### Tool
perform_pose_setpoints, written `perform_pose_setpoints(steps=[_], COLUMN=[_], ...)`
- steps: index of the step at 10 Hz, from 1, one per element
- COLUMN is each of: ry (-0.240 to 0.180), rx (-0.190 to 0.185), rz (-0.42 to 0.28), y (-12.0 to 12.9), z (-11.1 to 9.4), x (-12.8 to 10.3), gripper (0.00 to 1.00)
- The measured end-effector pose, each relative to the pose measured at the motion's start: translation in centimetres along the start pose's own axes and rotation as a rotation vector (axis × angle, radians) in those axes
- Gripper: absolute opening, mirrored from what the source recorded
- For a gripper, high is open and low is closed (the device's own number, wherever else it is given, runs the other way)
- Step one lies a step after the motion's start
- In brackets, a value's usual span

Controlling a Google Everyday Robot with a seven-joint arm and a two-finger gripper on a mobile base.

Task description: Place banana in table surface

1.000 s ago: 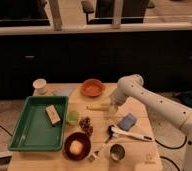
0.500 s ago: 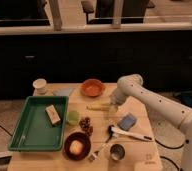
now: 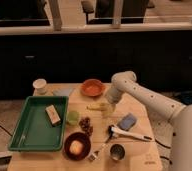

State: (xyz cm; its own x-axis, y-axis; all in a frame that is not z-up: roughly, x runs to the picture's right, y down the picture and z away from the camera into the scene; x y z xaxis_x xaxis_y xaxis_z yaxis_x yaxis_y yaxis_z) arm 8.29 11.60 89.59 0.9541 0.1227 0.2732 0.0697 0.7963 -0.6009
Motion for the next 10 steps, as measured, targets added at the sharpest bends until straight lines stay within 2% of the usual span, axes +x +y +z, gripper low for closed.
perform_pose_setpoints(steps=[6,7,10], ry=[-0.026,-0.03,-0.041], rx=[0.006,0.007,0.005], rz=[-0.06,-0.066,-0.07], y=[0.0,-0.1,-0.1], z=[2.0,2.3,2.8], x=[-0.4,-0.4,-0.3], gripper=[0.78,0.72,0.42])
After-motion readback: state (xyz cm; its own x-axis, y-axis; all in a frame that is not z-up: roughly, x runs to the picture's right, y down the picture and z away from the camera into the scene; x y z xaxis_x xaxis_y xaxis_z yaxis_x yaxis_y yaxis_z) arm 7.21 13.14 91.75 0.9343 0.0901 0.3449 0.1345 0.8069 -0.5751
